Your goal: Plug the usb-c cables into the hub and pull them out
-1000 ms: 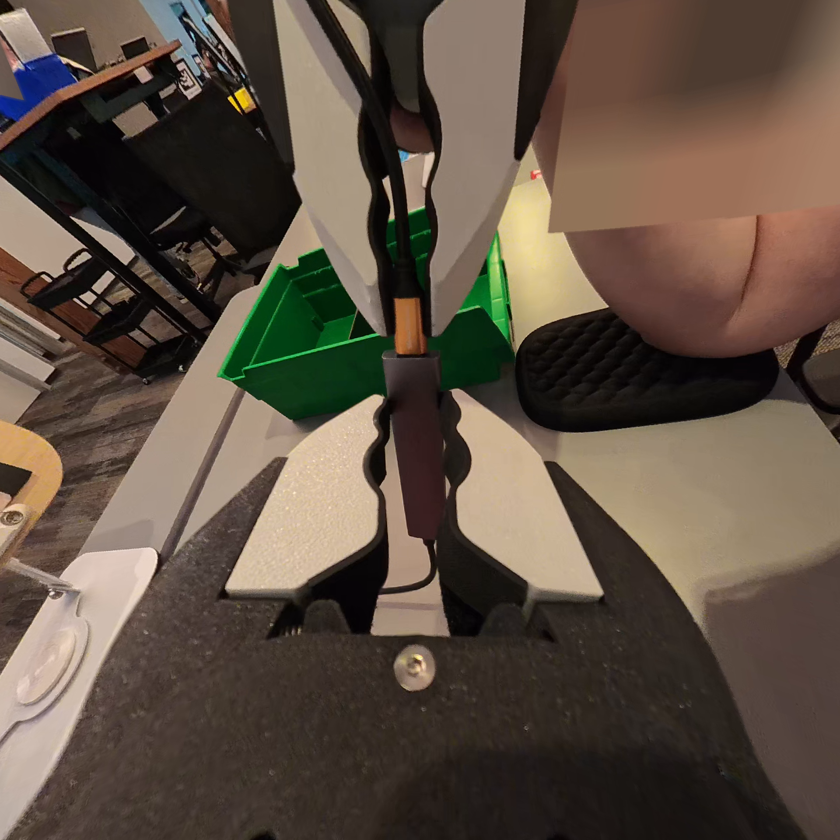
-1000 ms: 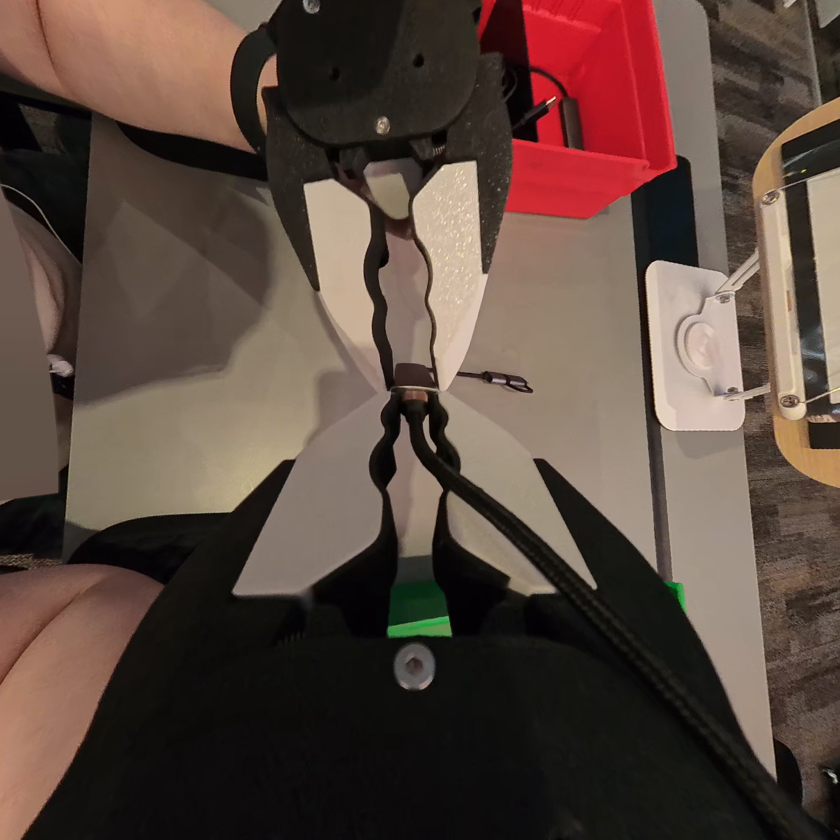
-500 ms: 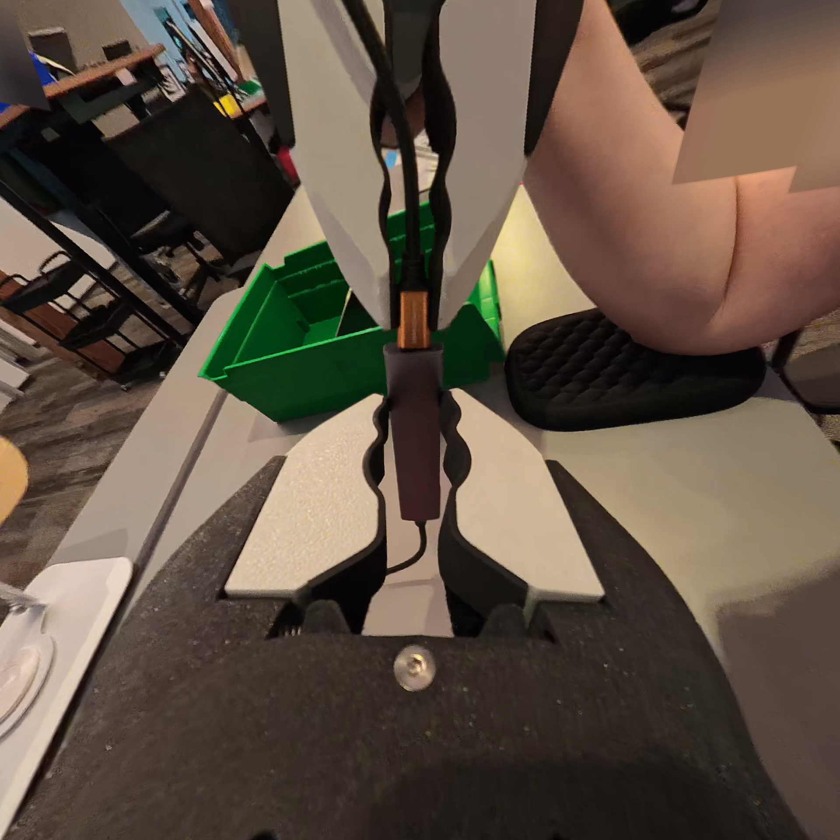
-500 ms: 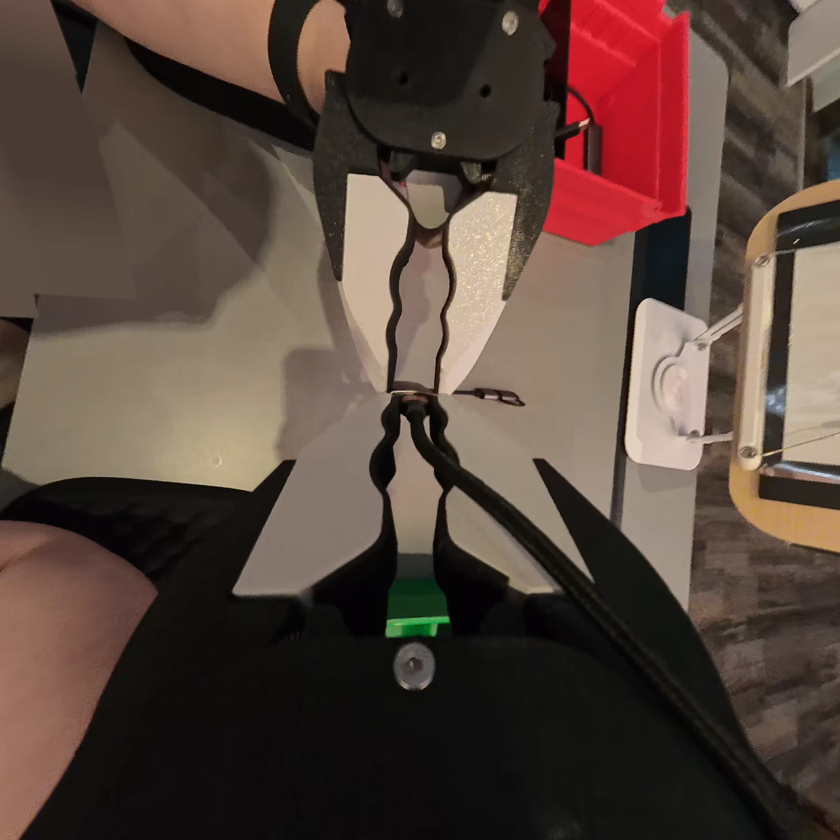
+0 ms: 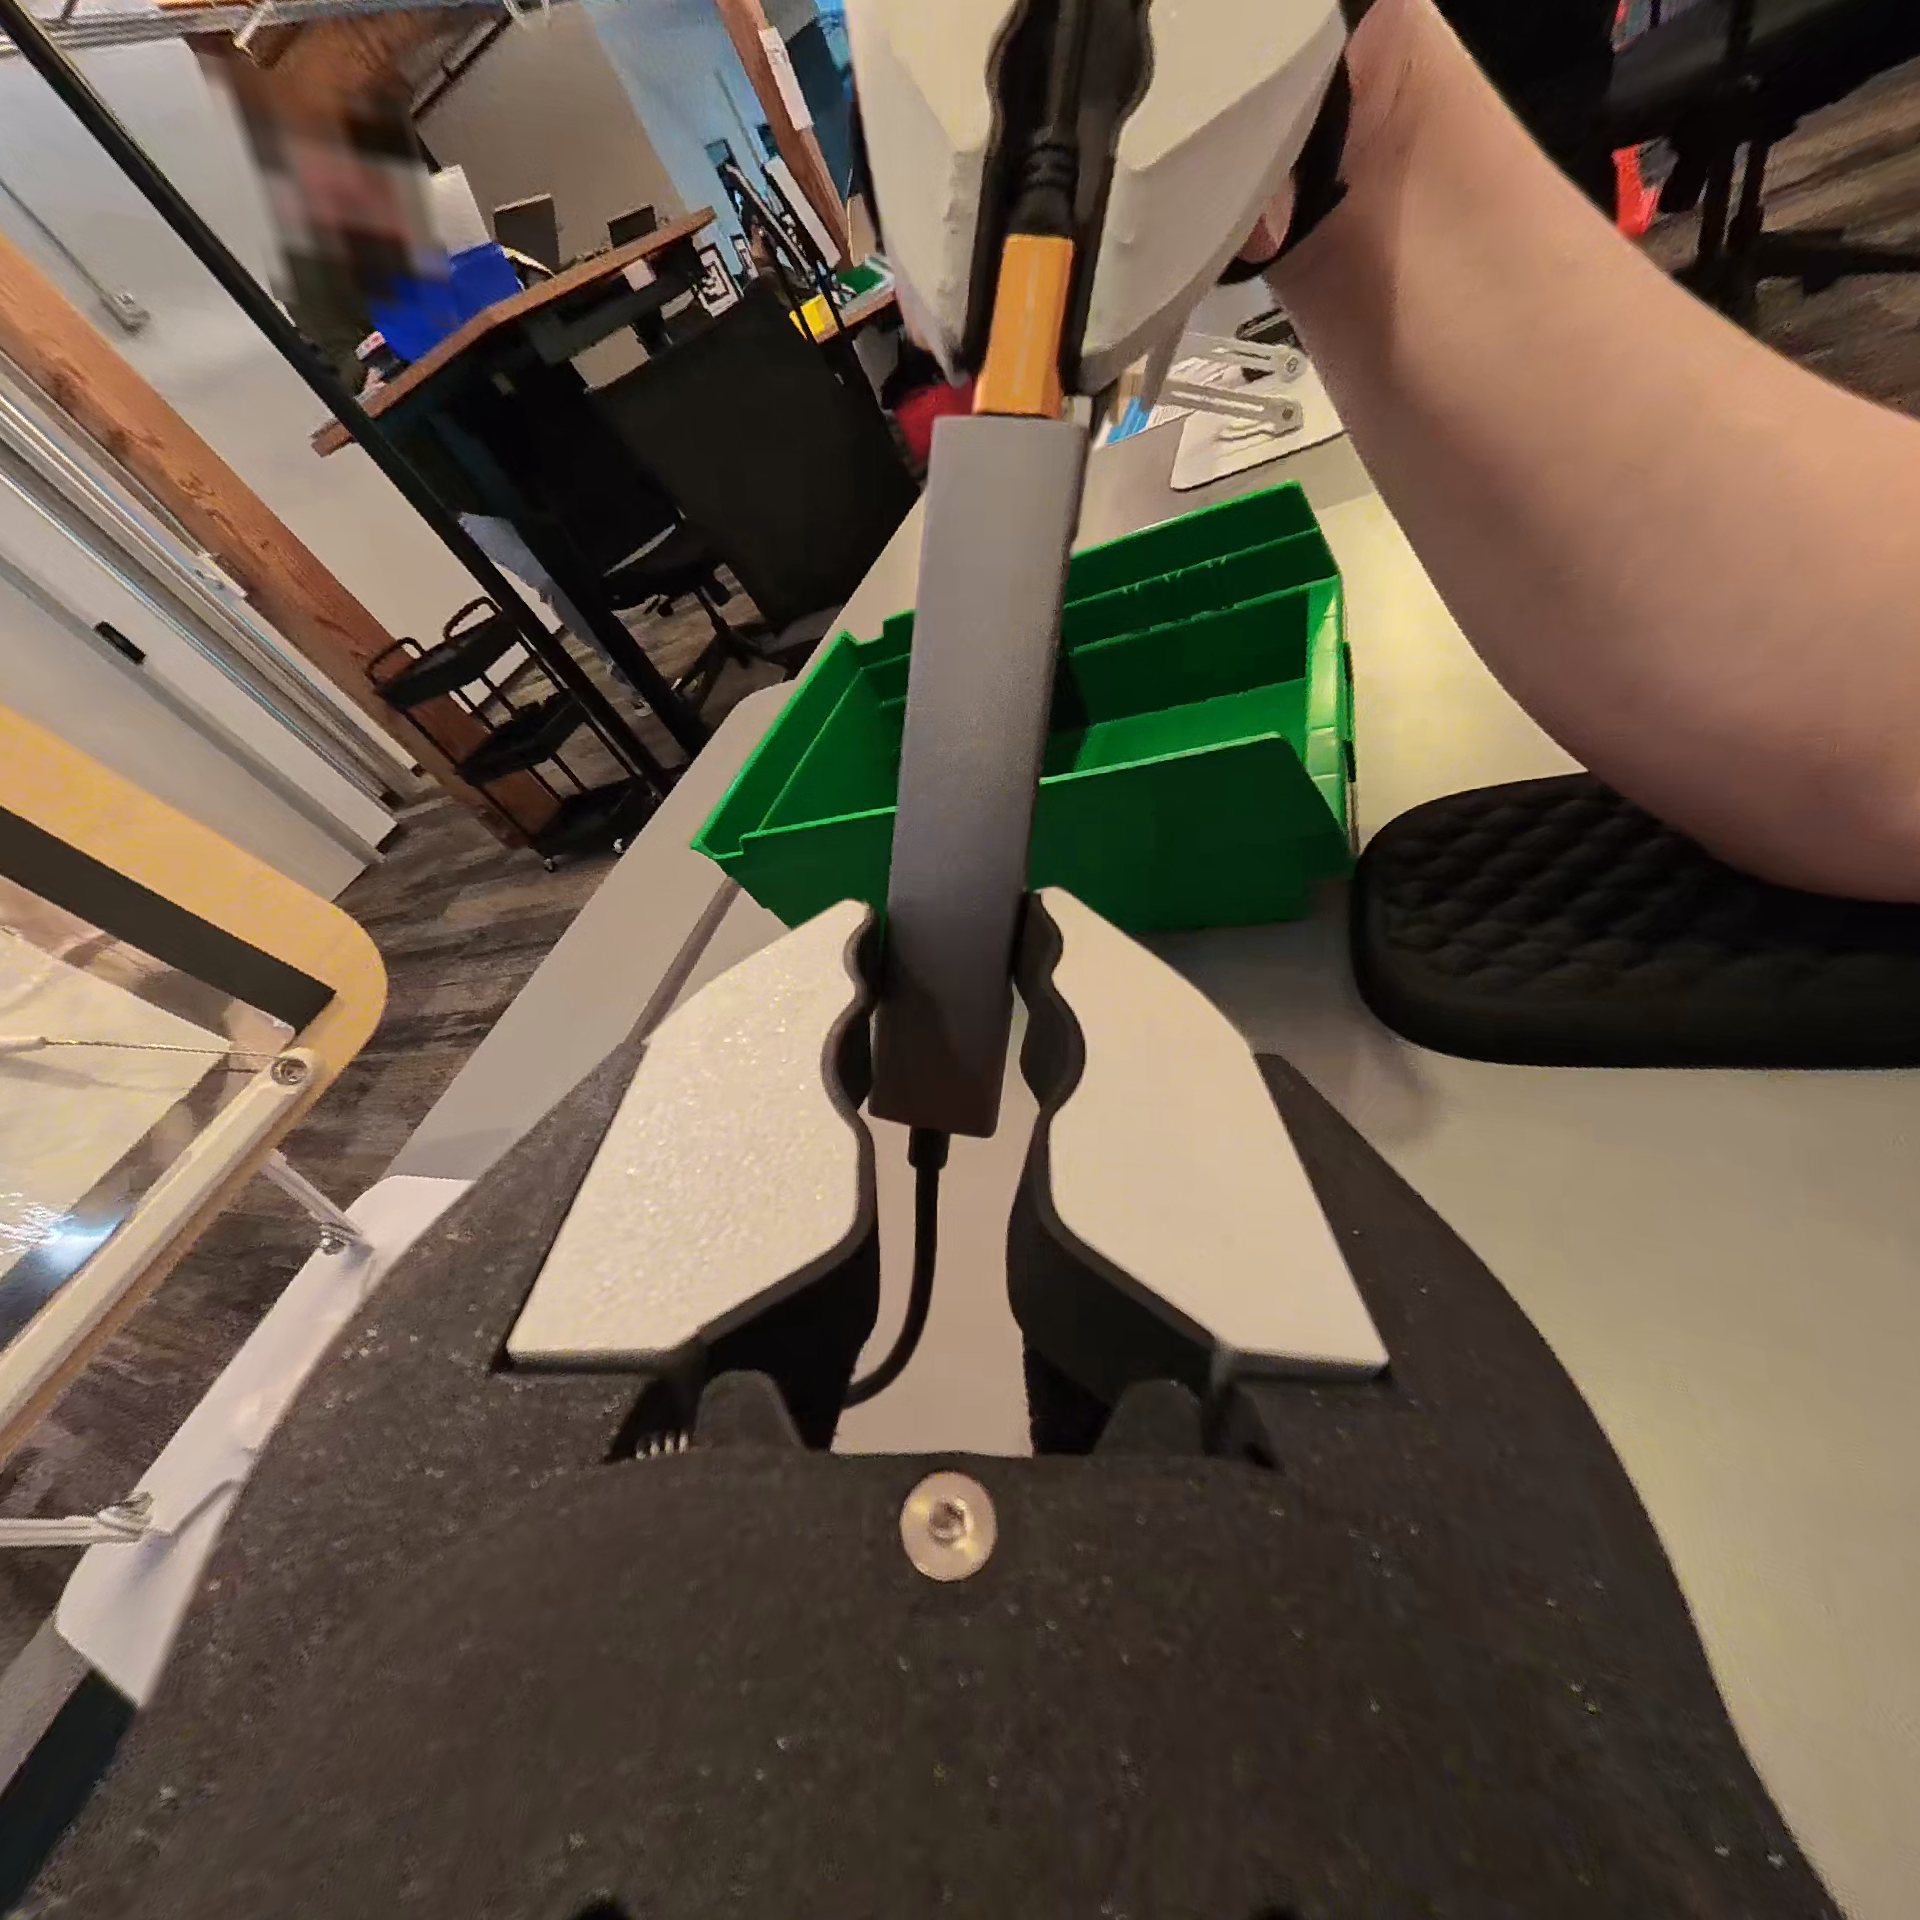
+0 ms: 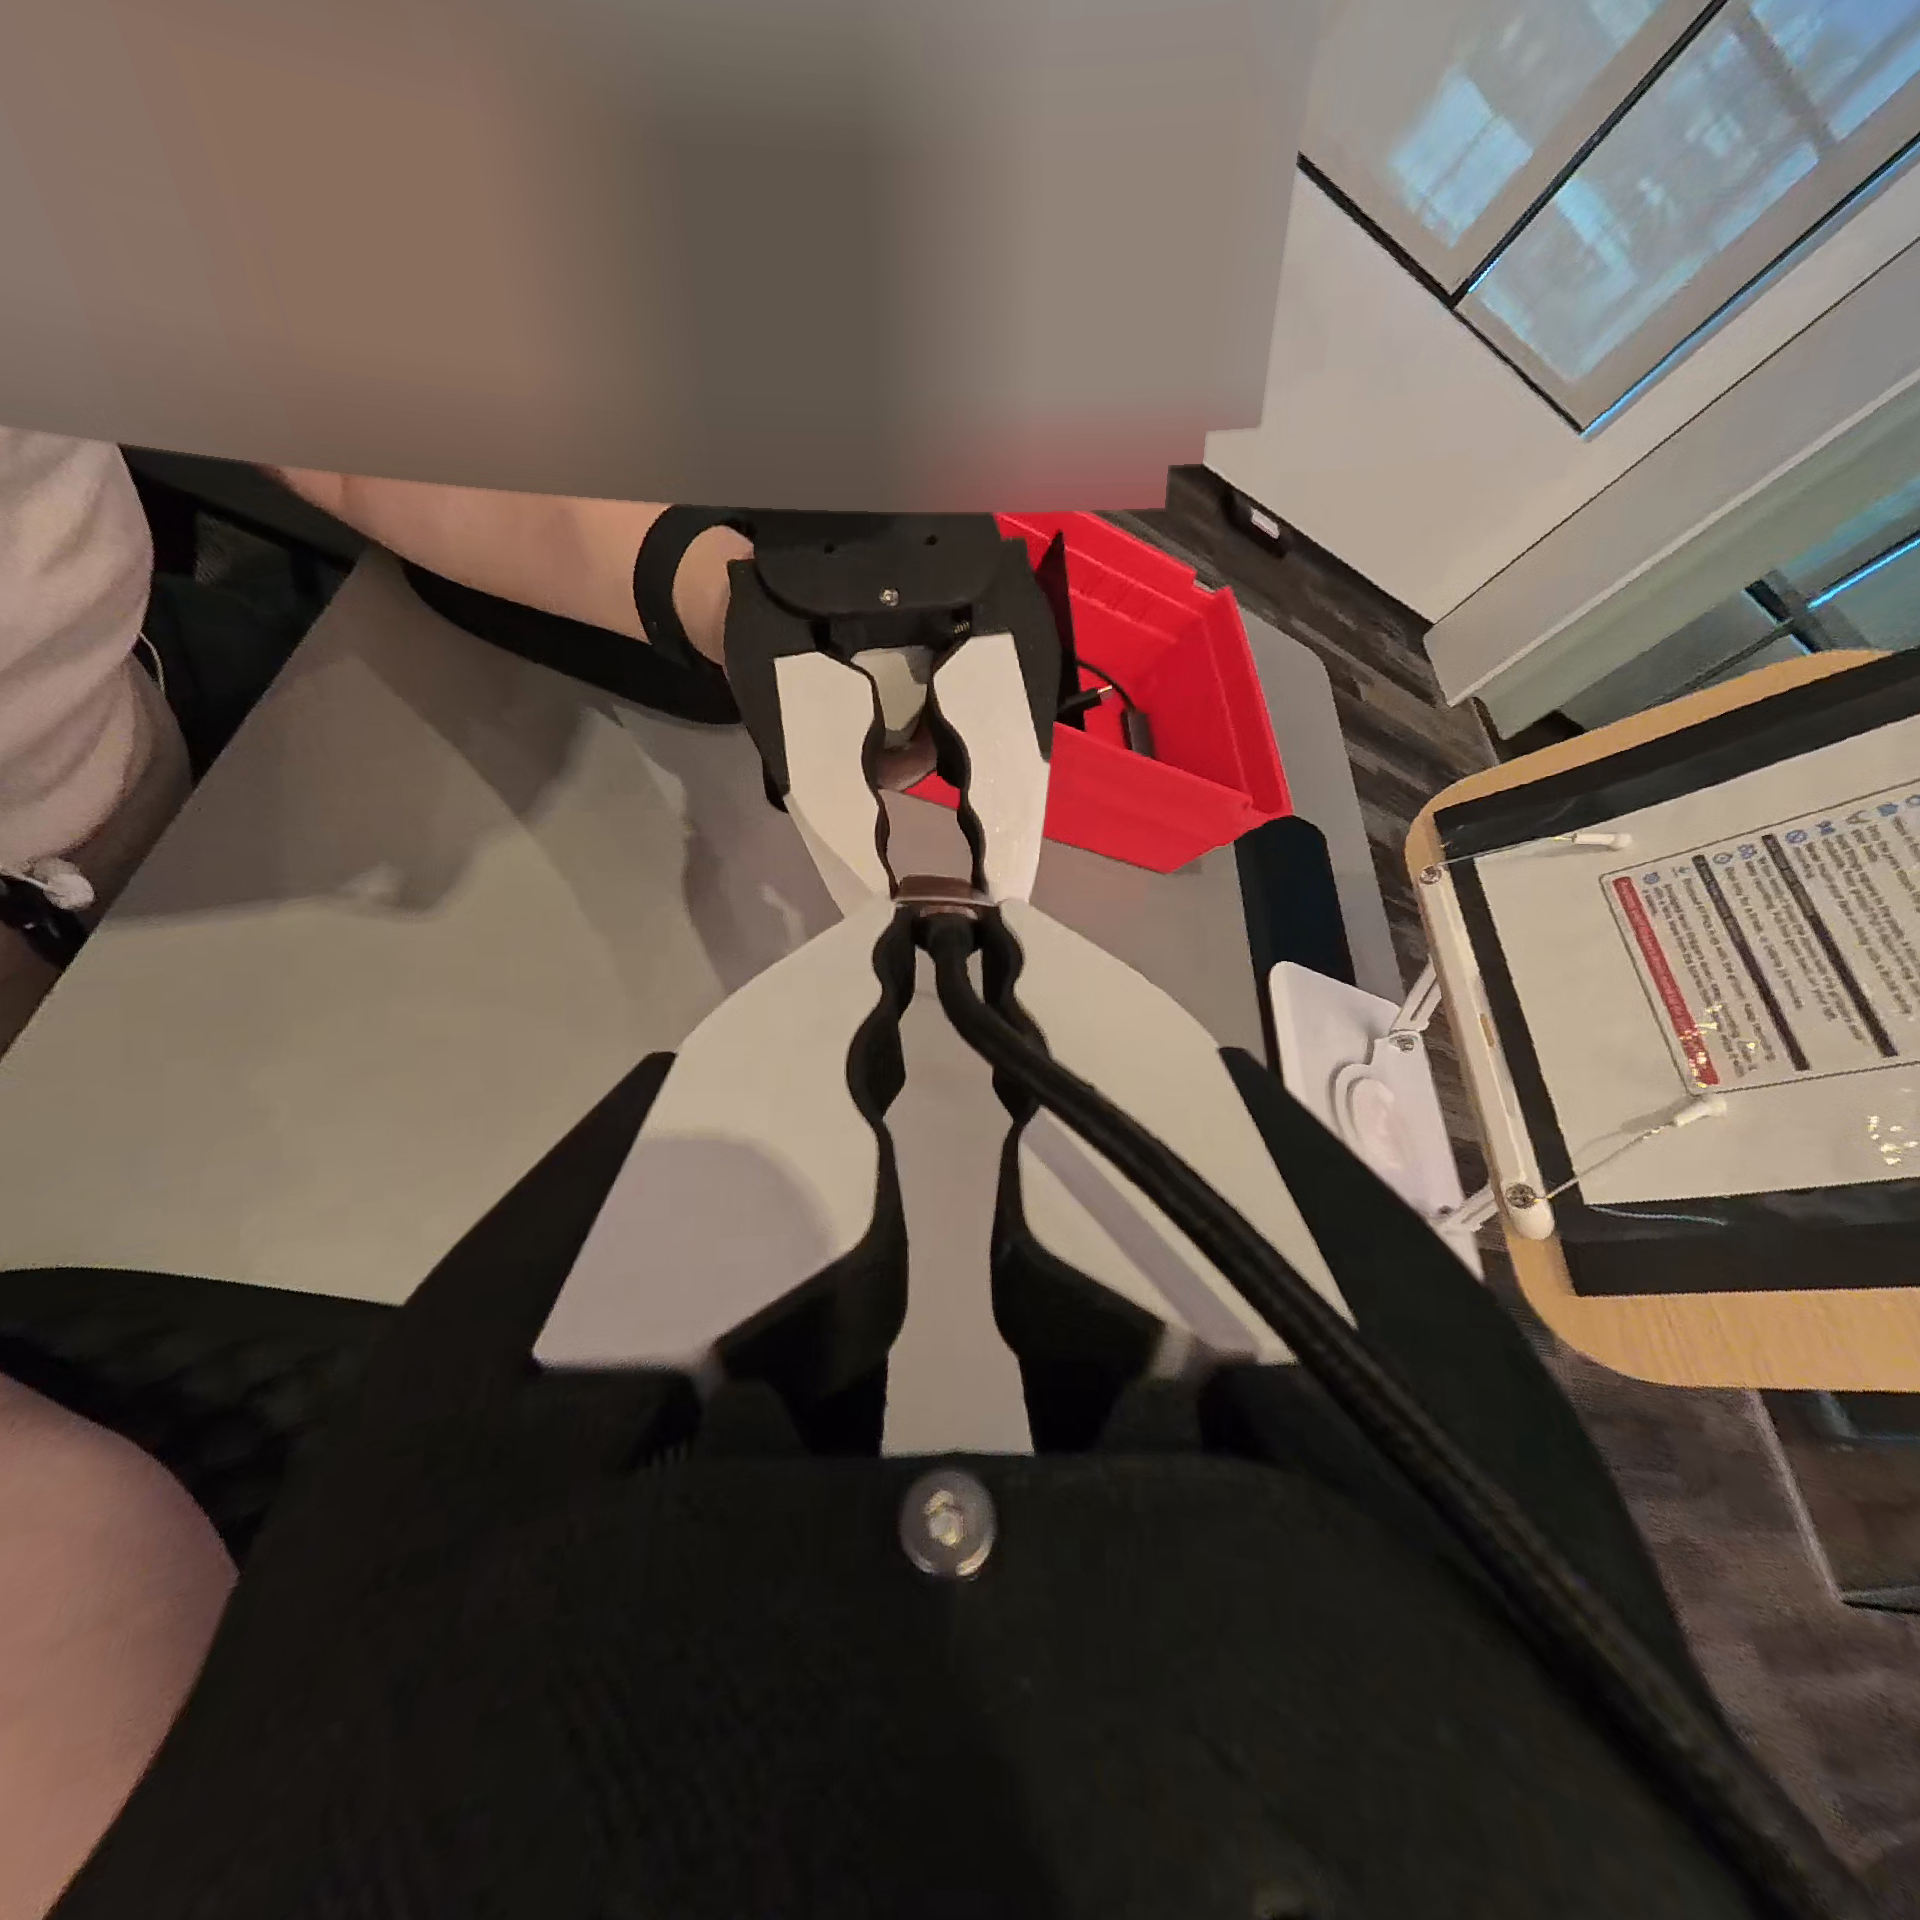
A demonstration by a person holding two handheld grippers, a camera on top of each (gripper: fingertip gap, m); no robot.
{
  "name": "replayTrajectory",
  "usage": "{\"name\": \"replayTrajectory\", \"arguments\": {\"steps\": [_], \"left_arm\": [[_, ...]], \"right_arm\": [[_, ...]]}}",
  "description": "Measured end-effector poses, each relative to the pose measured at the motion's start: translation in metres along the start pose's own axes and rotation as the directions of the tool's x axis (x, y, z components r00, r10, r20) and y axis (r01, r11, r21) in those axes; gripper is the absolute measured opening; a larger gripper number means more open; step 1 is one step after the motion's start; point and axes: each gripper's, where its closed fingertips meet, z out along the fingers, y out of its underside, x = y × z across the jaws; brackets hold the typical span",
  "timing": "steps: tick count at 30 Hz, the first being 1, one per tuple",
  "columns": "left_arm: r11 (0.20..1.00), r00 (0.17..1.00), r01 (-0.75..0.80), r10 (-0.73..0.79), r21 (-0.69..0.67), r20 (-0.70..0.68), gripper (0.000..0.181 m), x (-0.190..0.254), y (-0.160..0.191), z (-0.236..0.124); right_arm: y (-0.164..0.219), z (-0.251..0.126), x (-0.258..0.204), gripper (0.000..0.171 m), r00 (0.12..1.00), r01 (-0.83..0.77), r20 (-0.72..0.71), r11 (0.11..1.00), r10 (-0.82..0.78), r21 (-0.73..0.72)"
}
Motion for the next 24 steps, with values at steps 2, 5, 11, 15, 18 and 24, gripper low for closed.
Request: {"name": "replayTrajectory", "arguments": {"steps": [2, 5, 11, 15, 18, 24], "left_arm": [[1.000, 1.000, -0.008, 0.008, -0.007, 0.000, 0.024, 0.000, -0.002, -0.002], [1.000, 1.000, -0.003, 0.003, -0.030, -0.001, 0.023, -0.001, -0.001, -0.003], [0.997, 0.999, 0.031, -0.032, -0.075, -0.013, 0.023, -0.001, 0.008, 0.002], [0.996, 0.998, 0.062, -0.061, -0.057, 0.006, 0.024, -0.008, 0.008, 0.001], [0.985, 0.984, 0.173, -0.171, -0.021, 0.055, 0.024, -0.025, 0.005, -0.007], [0.918, 0.910, 0.396, -0.394, 0.010, 0.130, 0.023, -0.056, 0.017, -0.020]], "right_arm": [[0.001, -0.001, 0.000, 0.014, 0.999, -0.036, 0.021, 0.999, 0.036, 0.019], [0.002, -0.001, 0.001, 0.014, 0.997, -0.076, 0.034, 0.997, 0.075, 0.032], [0.005, 0.004, 0.002, 0.014, 0.995, -0.091, 0.039, 0.996, 0.091, 0.006], [0.008, 0.005, 0.013, 0.014, 0.996, -0.082, -0.017, 0.997, 0.082, 0.007], [0.013, 0.007, 0.037, 0.025, 0.986, -0.040, -0.163, 0.999, 0.040, -0.001], [0.040, 0.002, 0.034, 0.031, 0.980, -0.124, -0.173, 0.982, 0.098, -0.145]]}}
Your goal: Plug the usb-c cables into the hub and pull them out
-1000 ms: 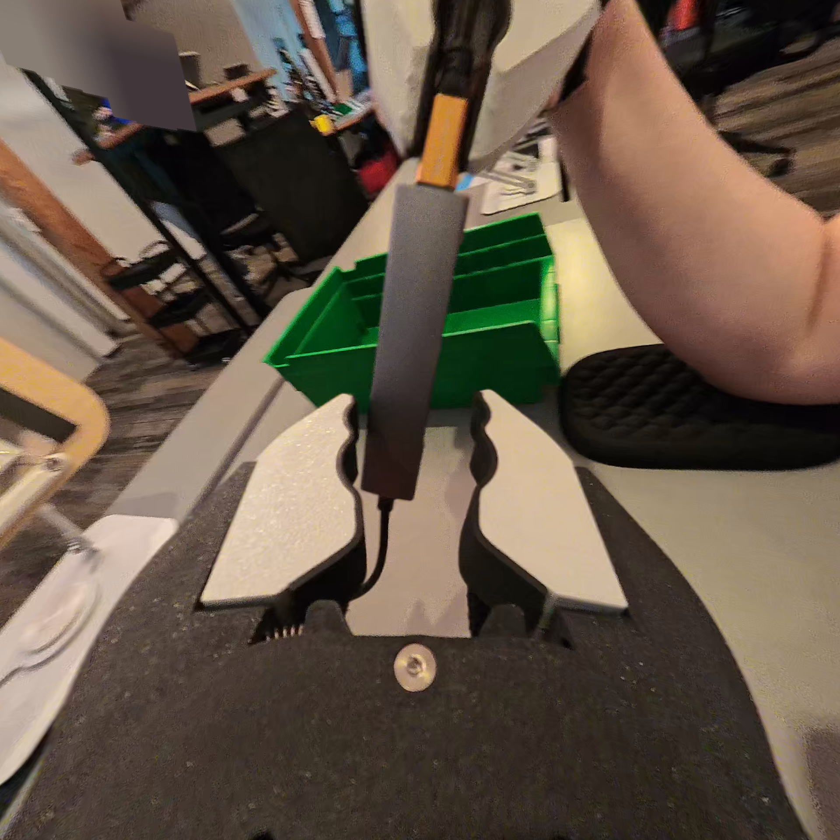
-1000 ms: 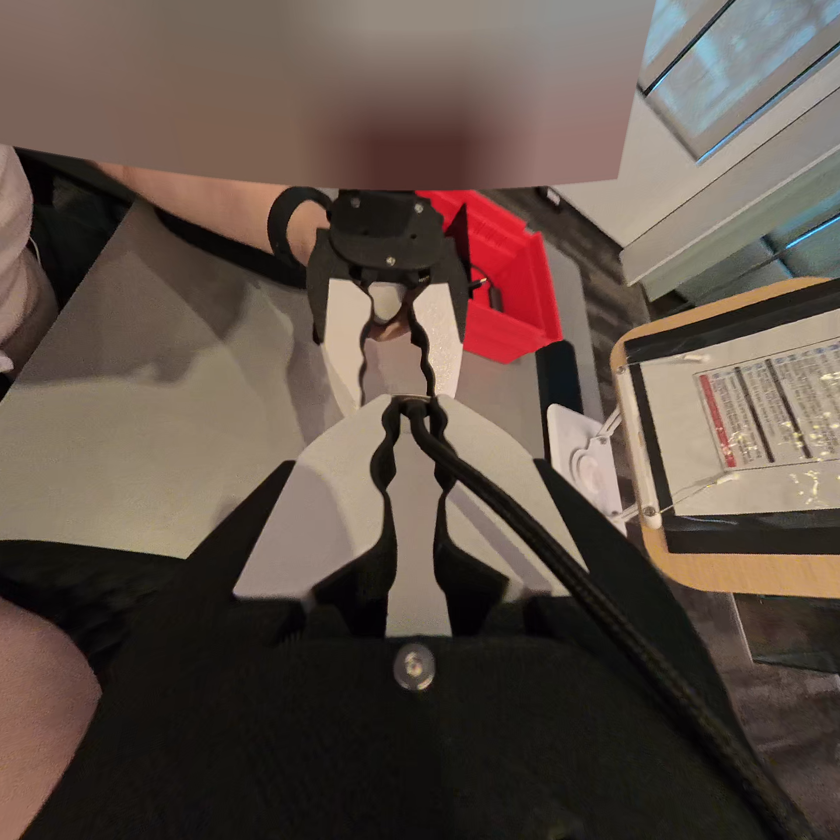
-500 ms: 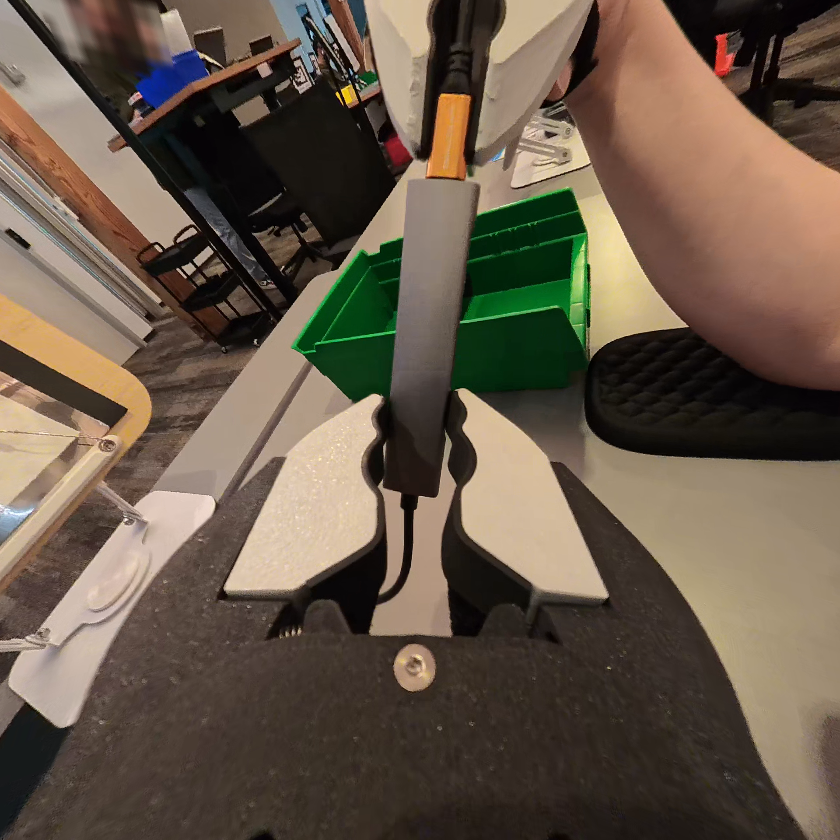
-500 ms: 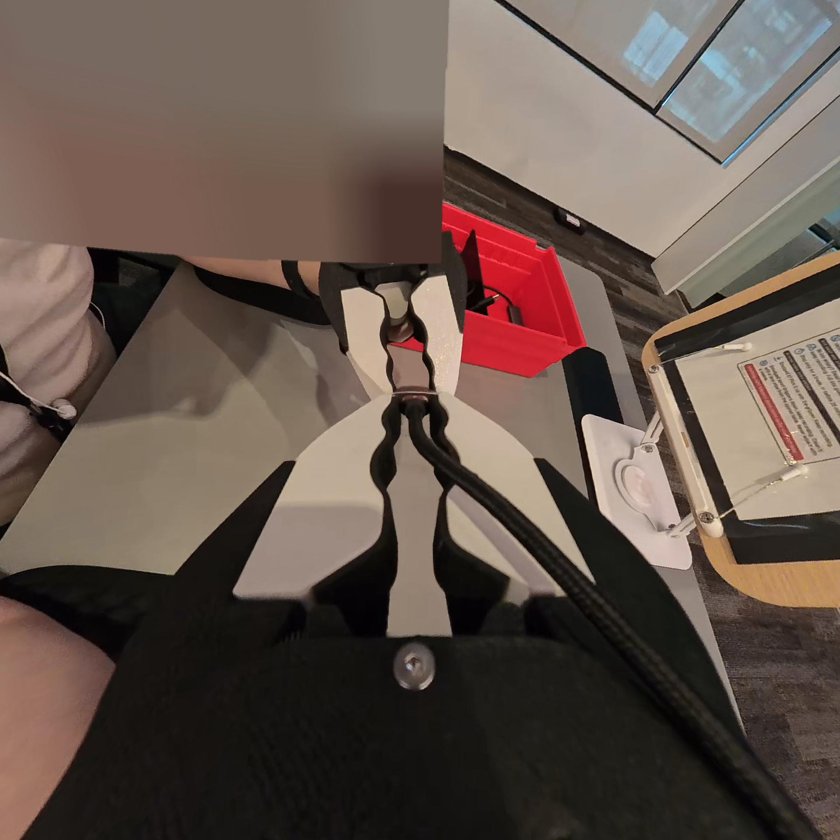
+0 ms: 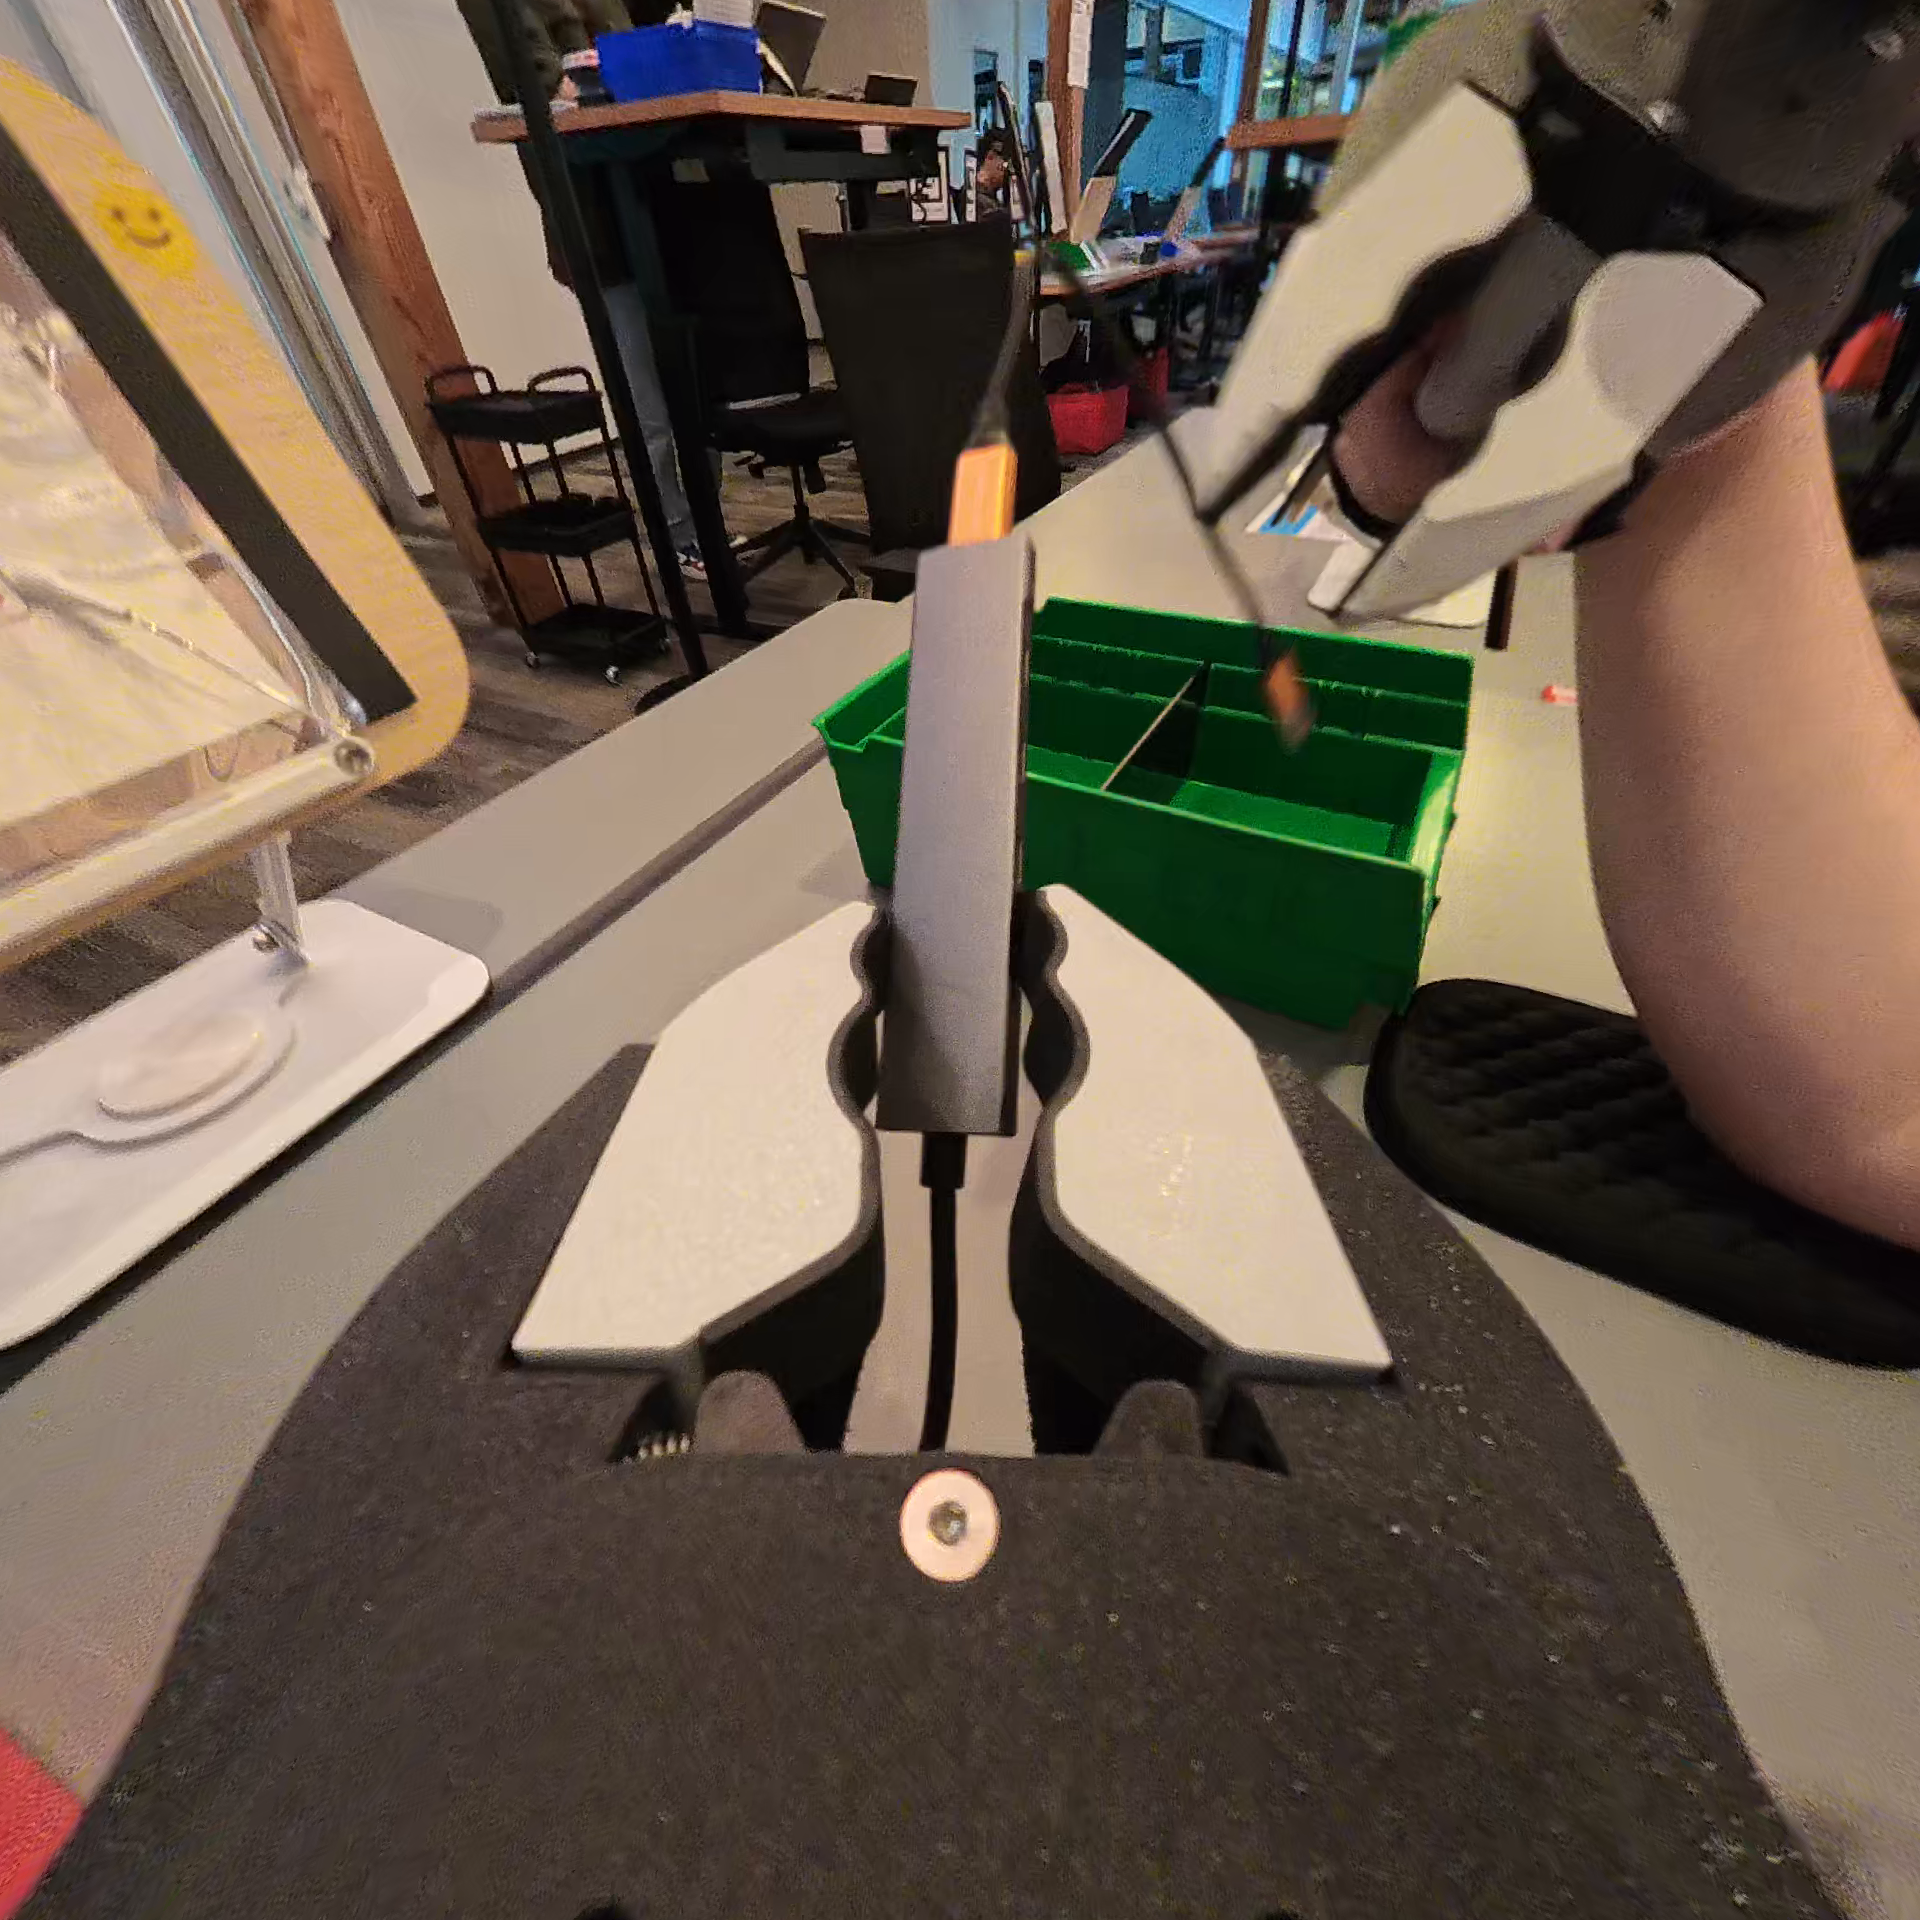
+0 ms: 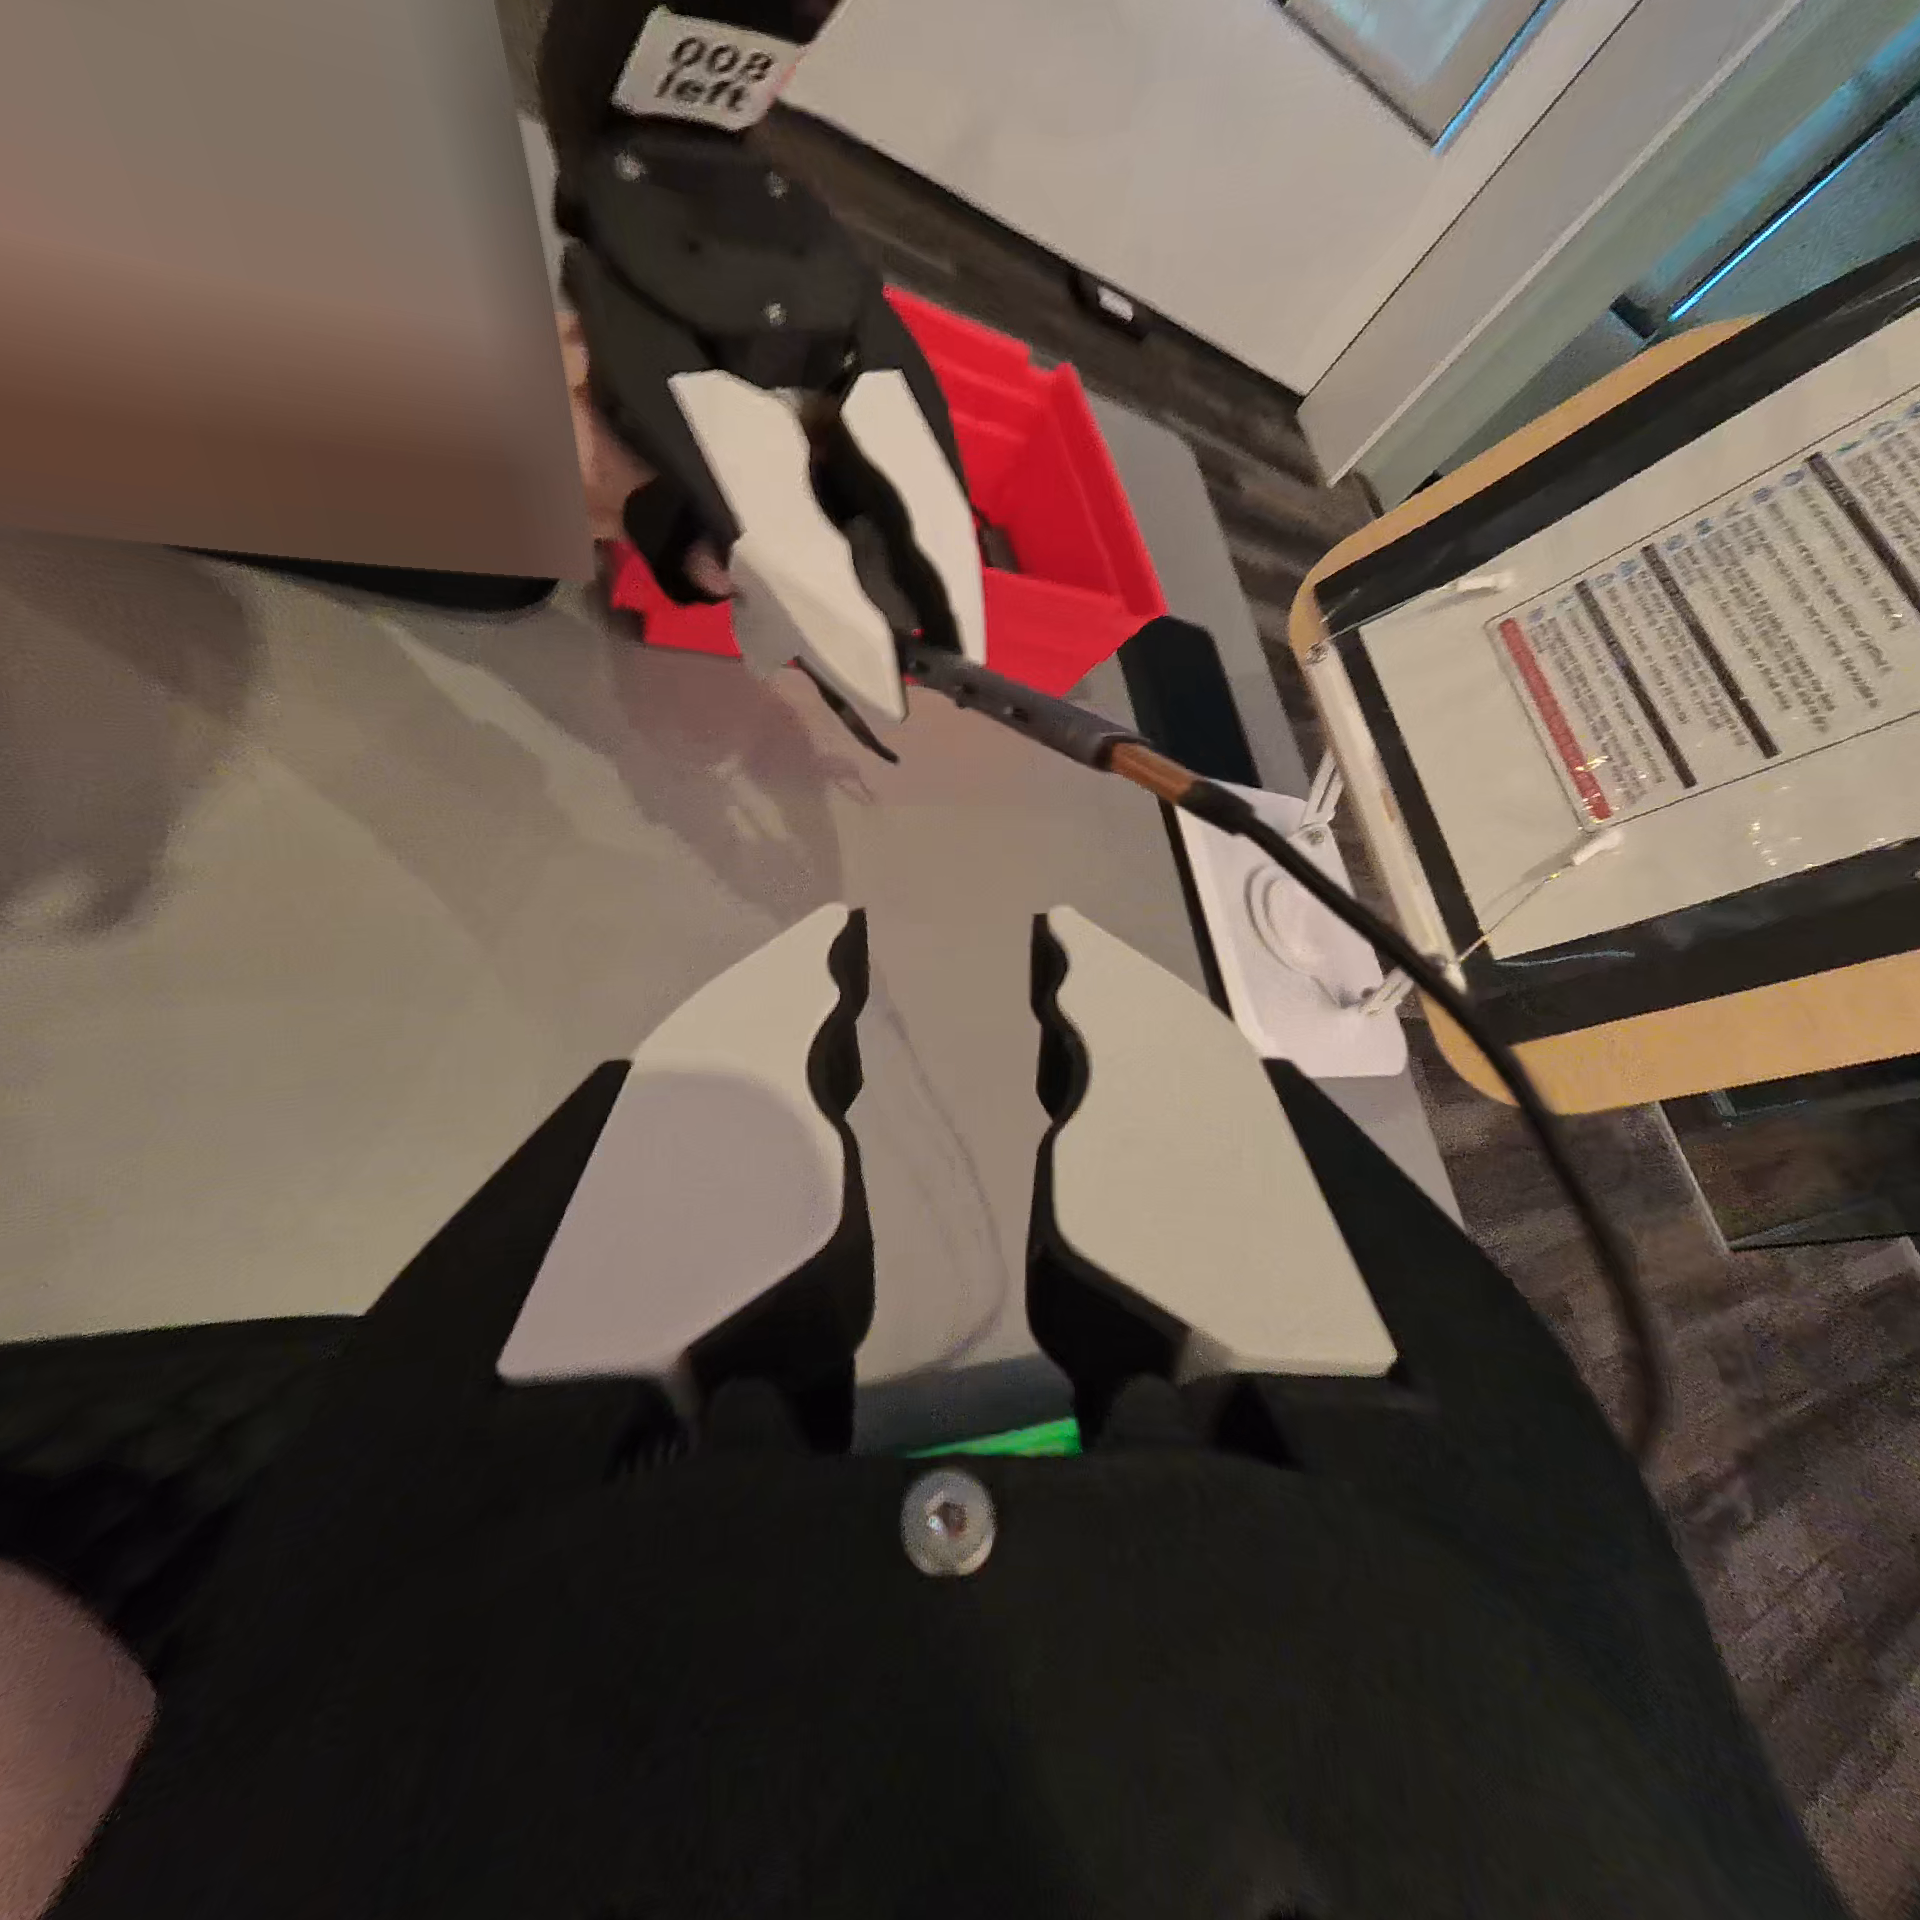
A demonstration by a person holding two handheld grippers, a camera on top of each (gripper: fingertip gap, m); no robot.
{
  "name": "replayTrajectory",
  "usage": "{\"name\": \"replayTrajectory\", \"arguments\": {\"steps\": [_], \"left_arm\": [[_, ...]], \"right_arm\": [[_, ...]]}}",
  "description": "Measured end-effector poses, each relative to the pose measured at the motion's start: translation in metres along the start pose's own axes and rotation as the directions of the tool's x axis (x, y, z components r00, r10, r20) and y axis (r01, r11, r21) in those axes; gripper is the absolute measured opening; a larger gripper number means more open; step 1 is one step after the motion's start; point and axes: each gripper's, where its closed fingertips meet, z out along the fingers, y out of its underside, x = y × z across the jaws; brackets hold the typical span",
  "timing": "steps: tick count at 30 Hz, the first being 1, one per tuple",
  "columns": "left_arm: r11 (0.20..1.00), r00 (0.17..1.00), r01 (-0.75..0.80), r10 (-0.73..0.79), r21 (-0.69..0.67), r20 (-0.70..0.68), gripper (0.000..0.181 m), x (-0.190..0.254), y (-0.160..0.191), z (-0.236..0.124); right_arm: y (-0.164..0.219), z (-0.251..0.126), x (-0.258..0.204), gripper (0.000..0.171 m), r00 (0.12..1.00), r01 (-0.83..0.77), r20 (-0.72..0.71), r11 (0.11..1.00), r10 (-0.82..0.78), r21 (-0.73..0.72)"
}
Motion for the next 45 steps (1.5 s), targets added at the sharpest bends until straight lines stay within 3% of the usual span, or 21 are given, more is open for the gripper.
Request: {"name": "replayTrajectory", "arguments": {"steps": [3, 6, 12, 16, 18, 22, 27, 30, 35, 40, 45], "left_arm": [[0.999, 0.998, 0.047, -0.046, -0.012, 0.033, 0.023, -0.011, 0.004, -0.002], [0.996, 0.996, 0.065, -0.061, -0.060, 0.064, 0.023, -0.017, 0.011, -0.001], [0.989, 0.990, 0.124, -0.118, -0.082, 0.076, 0.023, -0.024, 0.016, -0.003], [0.987, 0.989, 0.143, -0.141, -0.077, 0.037, 0.023, -0.020, 0.016, -0.003], [0.985, 0.989, 0.150, -0.149, -0.083, 0.027, 0.024, -0.020, 0.019, -0.001], [0.990, 0.990, 0.141, -0.141, 0.006, 0.019, 0.028, -0.021, 0.004, -0.005], [0.996, 0.970, 0.000, -0.021, 0.085, 0.242, 0.076, -0.039, -0.023, -0.026], [0.987, 0.951, -0.039, -0.011, 0.155, 0.309, 0.071, -0.046, -0.031, -0.035], [0.995, 0.972, 0.017, -0.039, 0.098, 0.232, 0.060, -0.045, -0.003, -0.014], [0.997, 0.987, 0.039, -0.028, -0.067, 0.159, 0.061, -0.030, 0.038, 0.017], [0.989, 0.995, 0.011, 0.005, -0.151, 0.104, 0.058, -0.013, 0.060, 0.036]], "right_arm": [[0.002, 0.002, 0.002, 0.026, 0.997, 0.059, -0.053, 0.996, -0.063, -0.073], [-0.010, 0.024, 0.006, 0.032, 0.966, 0.202, -0.135, 0.970, -0.219, -0.133], [0.010, 0.084, 0.021, 0.041, 0.864, 0.392, -0.156, 0.834, -0.478, -0.387], [0.017, 0.099, 0.030, 0.031, 0.851, 0.416, -0.178, 0.841, -0.494, -0.347], [0.018, 0.101, 0.029, 0.014, 0.855, 0.423, -0.166, 0.847, -0.491, -0.321], [0.011, 0.095, 0.036, 0.014, 0.889, 0.355, -0.198, 0.895, -0.413, -0.271], [0.003, 0.045, 0.083, 0.012, 0.858, 0.174, -0.457, 0.970, -0.235, -0.172], [0.006, -0.001, 0.111, 0.010, 0.791, 0.062, -0.606, 0.996, -0.088, -0.064], [0.022, -0.085, 0.142, 0.010, 0.603, -0.026, -0.786, 0.988, 0.135, 0.150], [0.052, -0.147, 0.149, 0.010, 0.462, -0.031, -0.859, 0.972, 0.220, 0.233], [0.054, -0.172, 0.145, 0.010, 0.439, -0.004, -0.841, 0.937, 0.317, 0.350]]}}
